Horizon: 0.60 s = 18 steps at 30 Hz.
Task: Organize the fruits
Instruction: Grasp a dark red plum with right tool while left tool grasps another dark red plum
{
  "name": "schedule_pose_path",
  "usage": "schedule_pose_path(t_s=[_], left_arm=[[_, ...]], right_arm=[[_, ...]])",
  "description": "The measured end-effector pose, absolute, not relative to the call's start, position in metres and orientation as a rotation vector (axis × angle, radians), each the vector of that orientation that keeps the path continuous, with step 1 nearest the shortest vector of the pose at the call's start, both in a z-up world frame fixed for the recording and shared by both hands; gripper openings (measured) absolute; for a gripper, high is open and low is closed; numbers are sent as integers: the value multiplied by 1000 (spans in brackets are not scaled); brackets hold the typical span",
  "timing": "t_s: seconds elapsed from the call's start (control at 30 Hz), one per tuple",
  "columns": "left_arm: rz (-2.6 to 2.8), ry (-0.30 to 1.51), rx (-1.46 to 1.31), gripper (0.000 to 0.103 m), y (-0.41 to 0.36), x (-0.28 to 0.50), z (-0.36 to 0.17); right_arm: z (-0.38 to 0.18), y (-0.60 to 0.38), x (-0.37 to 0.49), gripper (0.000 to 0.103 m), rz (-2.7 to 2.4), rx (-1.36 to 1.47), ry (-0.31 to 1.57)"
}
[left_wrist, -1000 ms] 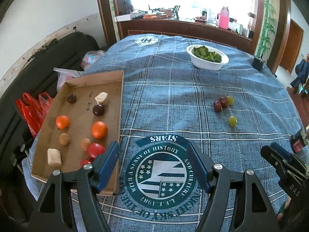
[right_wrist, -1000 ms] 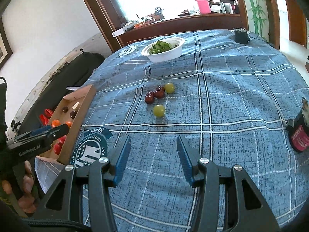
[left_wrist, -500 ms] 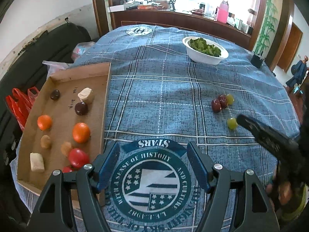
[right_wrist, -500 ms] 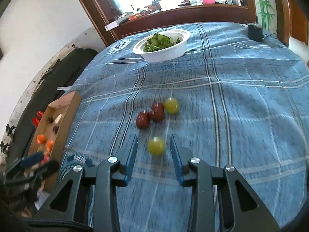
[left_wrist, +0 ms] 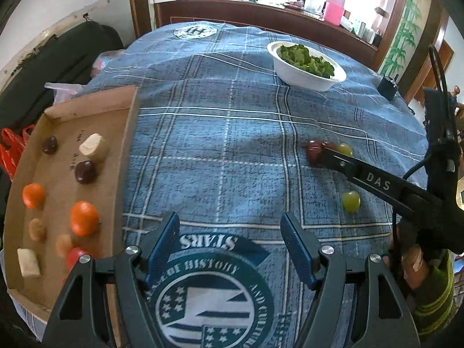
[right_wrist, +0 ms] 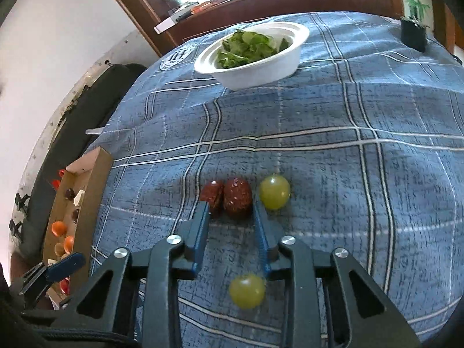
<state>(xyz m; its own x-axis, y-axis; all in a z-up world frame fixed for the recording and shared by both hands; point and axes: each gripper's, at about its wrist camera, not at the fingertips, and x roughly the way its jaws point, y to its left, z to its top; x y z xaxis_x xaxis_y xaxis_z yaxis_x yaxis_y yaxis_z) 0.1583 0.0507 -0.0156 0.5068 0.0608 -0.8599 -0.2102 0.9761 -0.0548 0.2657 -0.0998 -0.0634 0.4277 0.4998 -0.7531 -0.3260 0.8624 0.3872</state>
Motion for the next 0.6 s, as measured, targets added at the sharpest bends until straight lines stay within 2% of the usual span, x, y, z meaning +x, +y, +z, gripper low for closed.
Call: schedule_pose_path(t_s=[0.03,0.07,0.3,0.6], left_arm=[[160,1028,-160,72,50,160,-16],[152,1028,-159,72,49,162,-16],[98,1036,-157,72,36,185,-20],[102,1055,-158,72,38,194,-25]], right_arm=[[-62,-99,264,21,512,175,995],[-62,-97,263,20,505,163,994],[-59,-115,260,20,531,187,995],[-59,-95,267,20,521,80,980]])
